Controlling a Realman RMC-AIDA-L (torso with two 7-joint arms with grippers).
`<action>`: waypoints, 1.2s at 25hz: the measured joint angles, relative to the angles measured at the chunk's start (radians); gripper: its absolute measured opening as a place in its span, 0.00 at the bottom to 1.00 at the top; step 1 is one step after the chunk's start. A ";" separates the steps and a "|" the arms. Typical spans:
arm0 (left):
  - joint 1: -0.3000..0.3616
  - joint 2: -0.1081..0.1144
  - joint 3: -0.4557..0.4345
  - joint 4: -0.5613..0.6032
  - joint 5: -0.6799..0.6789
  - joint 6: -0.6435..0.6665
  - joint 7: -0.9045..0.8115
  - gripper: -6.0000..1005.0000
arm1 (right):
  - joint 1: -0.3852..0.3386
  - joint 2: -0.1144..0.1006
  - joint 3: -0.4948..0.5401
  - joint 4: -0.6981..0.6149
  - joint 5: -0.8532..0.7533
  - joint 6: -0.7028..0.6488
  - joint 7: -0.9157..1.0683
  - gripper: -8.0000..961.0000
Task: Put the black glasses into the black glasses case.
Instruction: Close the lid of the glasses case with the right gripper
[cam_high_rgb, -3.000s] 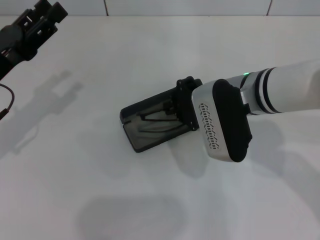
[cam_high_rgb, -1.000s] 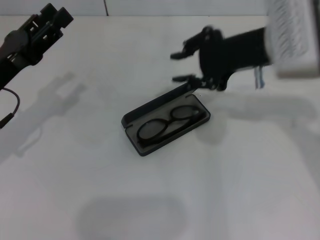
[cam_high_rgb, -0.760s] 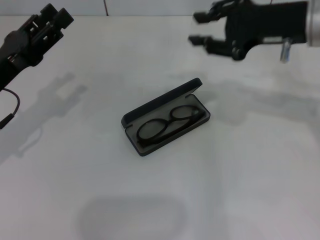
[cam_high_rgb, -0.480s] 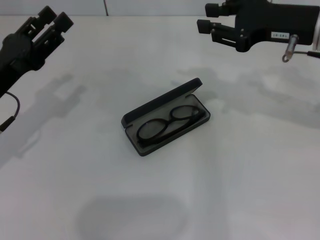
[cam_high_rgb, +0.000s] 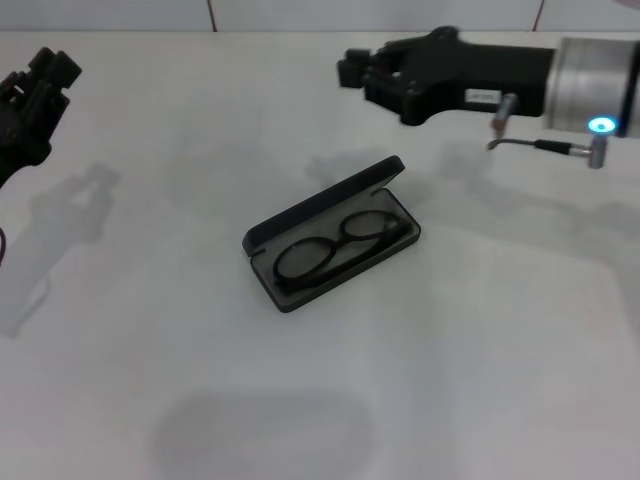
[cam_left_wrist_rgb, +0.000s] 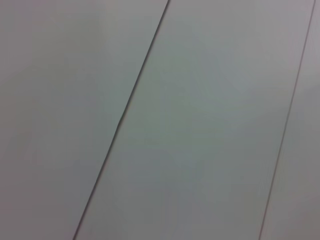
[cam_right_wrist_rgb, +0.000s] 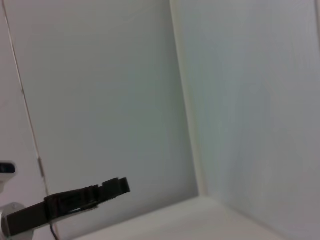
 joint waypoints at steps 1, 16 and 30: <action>0.002 0.000 0.000 -0.001 0.000 -0.003 0.004 0.40 | 0.014 -0.003 -0.024 0.001 -0.007 0.020 0.033 0.14; -0.006 0.000 0.007 -0.003 0.011 -0.043 0.007 0.05 | 0.169 0.001 -0.224 0.014 -0.376 0.225 0.503 0.03; -0.014 0.001 0.007 -0.004 0.020 -0.055 0.007 0.05 | -0.007 0.002 -0.520 -0.132 -0.342 0.568 0.500 0.03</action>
